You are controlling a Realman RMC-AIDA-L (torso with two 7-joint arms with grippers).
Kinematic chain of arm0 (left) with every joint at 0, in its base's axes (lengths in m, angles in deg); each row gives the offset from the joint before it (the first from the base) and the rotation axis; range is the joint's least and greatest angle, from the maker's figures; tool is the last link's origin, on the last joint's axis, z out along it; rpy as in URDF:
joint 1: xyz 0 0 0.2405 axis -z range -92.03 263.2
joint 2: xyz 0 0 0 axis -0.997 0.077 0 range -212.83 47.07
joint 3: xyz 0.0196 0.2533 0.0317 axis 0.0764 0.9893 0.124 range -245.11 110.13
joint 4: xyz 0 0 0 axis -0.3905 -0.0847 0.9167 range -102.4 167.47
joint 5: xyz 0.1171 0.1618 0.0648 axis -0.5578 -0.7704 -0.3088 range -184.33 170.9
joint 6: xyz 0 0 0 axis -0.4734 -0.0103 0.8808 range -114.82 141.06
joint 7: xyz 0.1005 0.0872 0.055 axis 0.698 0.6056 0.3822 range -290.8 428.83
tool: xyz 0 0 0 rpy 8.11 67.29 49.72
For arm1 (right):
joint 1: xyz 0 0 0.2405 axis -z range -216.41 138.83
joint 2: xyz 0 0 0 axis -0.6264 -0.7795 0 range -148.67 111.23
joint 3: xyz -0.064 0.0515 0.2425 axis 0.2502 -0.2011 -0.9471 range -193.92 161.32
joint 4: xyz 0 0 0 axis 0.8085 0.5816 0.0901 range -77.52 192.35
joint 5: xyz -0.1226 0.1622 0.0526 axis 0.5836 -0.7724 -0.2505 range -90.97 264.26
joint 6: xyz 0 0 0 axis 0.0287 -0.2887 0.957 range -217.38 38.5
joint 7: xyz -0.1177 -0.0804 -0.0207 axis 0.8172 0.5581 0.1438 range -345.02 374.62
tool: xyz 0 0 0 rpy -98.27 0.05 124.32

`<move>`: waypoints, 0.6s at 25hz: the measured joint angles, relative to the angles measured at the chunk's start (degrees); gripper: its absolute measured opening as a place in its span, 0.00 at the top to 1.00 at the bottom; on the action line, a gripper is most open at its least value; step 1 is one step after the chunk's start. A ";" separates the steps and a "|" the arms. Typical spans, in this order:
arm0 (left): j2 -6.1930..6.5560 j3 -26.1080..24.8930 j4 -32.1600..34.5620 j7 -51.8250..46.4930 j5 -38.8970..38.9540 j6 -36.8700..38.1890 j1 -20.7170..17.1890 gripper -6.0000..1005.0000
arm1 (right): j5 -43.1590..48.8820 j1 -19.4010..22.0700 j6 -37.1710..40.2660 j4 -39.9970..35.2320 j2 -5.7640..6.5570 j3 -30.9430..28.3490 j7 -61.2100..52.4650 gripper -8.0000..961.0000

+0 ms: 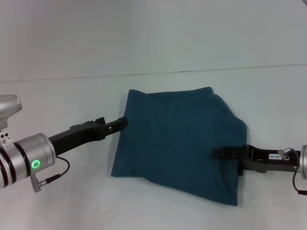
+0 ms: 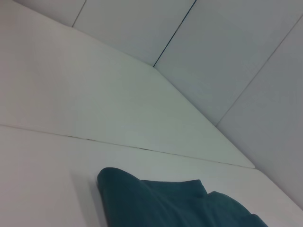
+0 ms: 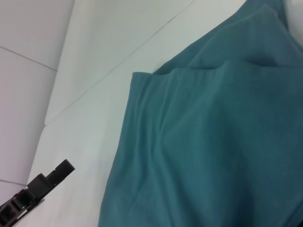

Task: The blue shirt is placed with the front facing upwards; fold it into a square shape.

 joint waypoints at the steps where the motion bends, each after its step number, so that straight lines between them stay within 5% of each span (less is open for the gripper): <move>1: 0.00 0.00 0.00 0.00 0.01 0.00 0.00 0.09 | -0.02 0.00 -0.17 0.01 -0.08 -0.01 0.01 0.10; 3: 0.03 0.00 0.01 0.00 0.03 0.00 0.00 0.09 | -0.09 -0.05 -0.52 0.02 -0.23 -0.11 0.16 0.11; 15: 0.09 -0.14 0.01 0.00 0.17 0.01 -0.06 0.09 | -0.27 -0.27 -0.87 0.01 -0.18 -0.34 0.64 0.59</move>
